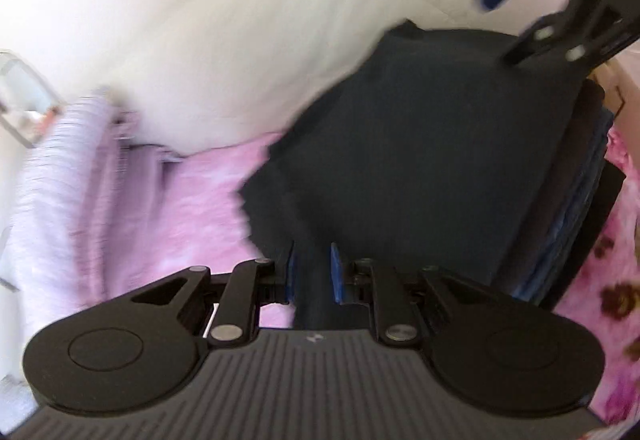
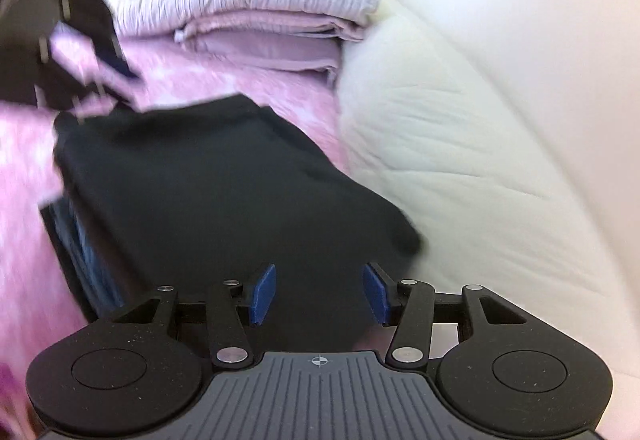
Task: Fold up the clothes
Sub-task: 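Press and square the shirt on the stack with both grippers open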
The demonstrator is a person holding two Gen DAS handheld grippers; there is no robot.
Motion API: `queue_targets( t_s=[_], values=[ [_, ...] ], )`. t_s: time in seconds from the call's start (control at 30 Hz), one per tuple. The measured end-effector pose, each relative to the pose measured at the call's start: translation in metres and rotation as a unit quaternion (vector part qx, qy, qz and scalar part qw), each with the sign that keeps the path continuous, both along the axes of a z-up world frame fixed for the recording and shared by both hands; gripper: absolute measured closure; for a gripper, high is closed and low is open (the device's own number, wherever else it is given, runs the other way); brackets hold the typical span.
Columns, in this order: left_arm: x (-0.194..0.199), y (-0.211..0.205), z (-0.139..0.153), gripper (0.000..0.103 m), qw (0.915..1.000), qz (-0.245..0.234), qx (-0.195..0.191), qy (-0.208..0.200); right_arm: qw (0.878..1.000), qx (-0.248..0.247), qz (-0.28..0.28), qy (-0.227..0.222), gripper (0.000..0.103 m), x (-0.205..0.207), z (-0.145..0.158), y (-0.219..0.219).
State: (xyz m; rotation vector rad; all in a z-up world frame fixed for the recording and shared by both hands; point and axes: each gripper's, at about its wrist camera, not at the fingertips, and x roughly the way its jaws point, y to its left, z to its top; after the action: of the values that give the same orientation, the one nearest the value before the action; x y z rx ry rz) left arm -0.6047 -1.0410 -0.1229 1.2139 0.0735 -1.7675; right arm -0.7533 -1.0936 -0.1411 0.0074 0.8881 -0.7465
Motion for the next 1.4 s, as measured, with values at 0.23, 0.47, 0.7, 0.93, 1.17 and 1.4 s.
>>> queue_targets(
  t_s=[0.23, 0.47, 0.7, 0.93, 1.17, 1.4],
  values=[
    [0.017, -0.027, -0.051, 0.090, 0.9989, -0.025, 0.024, -0.033, 0.996, 0.089, 0.007, -0.021, 0.054, 0.002, -0.011, -0.039],
    [0.019, -0.080, -0.032, 0.089, 0.9987, 0.029, 0.003, 0.043, 0.993, 0.092, -0.032, -0.069, 0.054, 0.003, 0.005, -0.097],
    [0.022, -0.145, -0.068, 0.089, 0.9932, 0.069, 0.049, 0.080, 0.983, 0.135, -0.081, -0.094, 0.054, 0.008, -0.041, -0.154],
    [0.032, -0.166, -0.074, 0.083, 0.9877, 0.097, 0.076, 0.096, 0.957, 0.181, -0.146, -0.174, 0.054, -0.045, -0.008, -0.128],
    [0.027, -0.146, -0.065, 0.084, 0.9901, 0.090, 0.058, 0.090, 0.966, 0.186, -0.109, -0.143, 0.054, -0.069, -0.019, -0.062],
    [0.055, -0.055, -0.019, 0.085, 0.9832, 0.103, 0.048, 0.143, 0.971, 0.168, -0.101, -0.138, 0.054, -0.083, 0.010, -0.006]
  ],
)
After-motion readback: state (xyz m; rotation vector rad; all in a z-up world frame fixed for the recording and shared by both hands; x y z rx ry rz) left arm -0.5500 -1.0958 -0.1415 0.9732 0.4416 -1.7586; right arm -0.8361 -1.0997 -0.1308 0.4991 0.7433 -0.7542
